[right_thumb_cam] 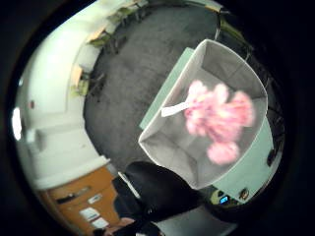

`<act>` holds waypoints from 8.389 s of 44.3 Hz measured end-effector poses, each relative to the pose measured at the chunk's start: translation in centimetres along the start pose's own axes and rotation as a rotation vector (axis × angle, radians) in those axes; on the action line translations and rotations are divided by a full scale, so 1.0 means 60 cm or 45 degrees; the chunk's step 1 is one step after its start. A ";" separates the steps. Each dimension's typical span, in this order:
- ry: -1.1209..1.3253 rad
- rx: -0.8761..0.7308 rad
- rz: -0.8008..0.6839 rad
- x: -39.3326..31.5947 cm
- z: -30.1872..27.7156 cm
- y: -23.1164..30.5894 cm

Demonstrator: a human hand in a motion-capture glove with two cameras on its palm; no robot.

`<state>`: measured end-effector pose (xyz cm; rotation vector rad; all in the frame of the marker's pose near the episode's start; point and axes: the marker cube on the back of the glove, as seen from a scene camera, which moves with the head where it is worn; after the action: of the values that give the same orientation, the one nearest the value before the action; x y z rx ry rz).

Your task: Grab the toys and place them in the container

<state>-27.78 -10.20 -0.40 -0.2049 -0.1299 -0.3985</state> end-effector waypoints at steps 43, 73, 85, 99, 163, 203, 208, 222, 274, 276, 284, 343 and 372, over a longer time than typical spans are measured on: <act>0.224 0.250 0.447 0.504 -0.065 0.451; 0.145 0.155 0.820 0.824 0.097 0.751; 0.096 -0.001 0.881 0.878 0.273 0.793; -0.002 -0.121 0.932 0.899 0.399 0.822; 0.142 0.125 0.763 0.777 0.210 0.706; 0.127 0.354 -0.063 0.122 -0.108 0.105; 0.258 0.354 -0.065 0.055 -0.088 0.063; 0.214 0.312 -0.173 0.116 -0.043 0.012; 0.376 0.287 0.490 0.604 -0.087 0.286; 0.383 0.280 0.517 0.638 -0.084 0.302; 0.377 0.269 0.597 0.781 -0.046 0.341; 0.080 -0.138 0.831 1.112 0.337 0.369; 0.078 0.103 0.915 1.051 0.298 0.382</act>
<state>37.39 -8.98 23.44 -0.1469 -0.0063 0.3151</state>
